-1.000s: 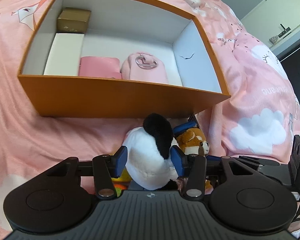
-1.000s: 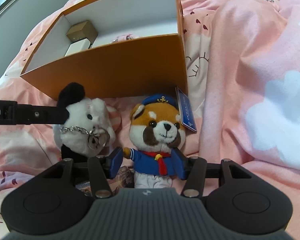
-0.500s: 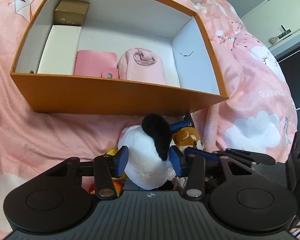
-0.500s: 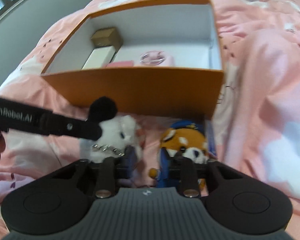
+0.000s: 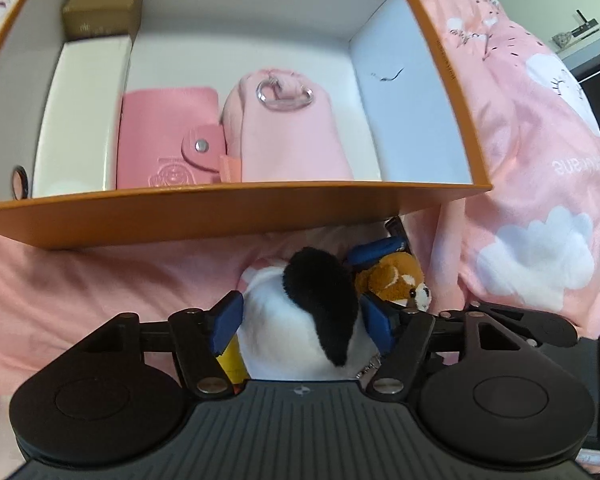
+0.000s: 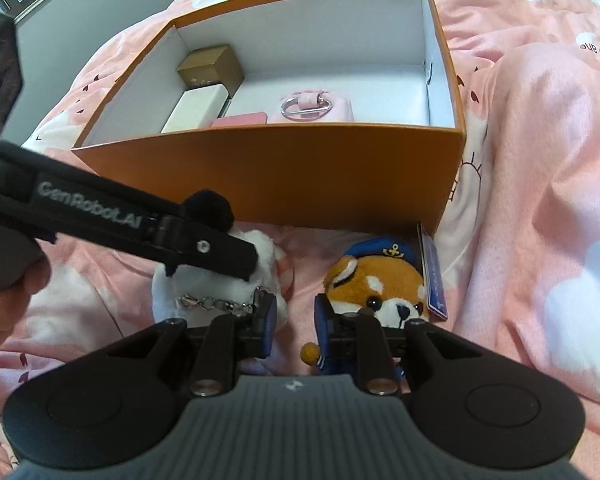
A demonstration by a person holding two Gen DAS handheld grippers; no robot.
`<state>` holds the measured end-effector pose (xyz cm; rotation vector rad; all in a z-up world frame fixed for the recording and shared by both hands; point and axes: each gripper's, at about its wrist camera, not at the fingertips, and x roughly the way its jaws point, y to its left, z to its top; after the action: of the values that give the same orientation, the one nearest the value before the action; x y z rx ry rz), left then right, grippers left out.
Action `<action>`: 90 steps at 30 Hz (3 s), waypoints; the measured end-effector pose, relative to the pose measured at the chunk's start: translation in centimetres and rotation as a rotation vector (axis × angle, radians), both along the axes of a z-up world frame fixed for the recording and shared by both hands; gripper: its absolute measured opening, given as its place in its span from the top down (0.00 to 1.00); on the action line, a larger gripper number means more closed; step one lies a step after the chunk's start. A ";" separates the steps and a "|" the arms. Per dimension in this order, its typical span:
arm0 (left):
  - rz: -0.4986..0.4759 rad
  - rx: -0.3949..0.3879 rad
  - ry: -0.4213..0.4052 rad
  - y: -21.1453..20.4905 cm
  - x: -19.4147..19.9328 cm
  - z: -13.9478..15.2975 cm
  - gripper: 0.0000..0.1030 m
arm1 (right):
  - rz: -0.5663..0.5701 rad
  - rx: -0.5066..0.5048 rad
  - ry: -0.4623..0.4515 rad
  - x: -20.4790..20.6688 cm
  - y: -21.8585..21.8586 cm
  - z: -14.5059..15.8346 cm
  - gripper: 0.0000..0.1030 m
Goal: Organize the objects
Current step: 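Lift the white plush with the left tool while the right tool lifts the fox plush, then lower both plush toys into the orange box and open both tools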
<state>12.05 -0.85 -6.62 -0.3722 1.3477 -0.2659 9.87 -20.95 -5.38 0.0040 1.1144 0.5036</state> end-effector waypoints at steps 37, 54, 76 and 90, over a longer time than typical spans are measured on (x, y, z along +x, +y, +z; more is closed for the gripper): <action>0.046 -0.061 -0.176 1.8 -5.0 3.8 0.34 | -0.011 -0.375 0.021 -0.7 1.0 -4.7 0.47; 0.055 -0.103 -0.396 1.8 -7.6 8.1 0.35 | -0.113 -0.039 0.014 -2.0 -4.3 4.0 0.59; 0.126 -0.030 -0.627 4.6 0.0 12.4 0.35 | -0.026 0.245 -0.174 8.0 -1.3 12.2 0.60; 0.110 0.105 -0.544 6.7 8.5 7.7 0.35 | -0.084 0.280 -0.010 18.8 2.0 7.1 0.60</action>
<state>20.57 5.86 1.07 -0.2589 0.8001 -0.1853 28.66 -18.96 1.75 0.2912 1.0222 0.5803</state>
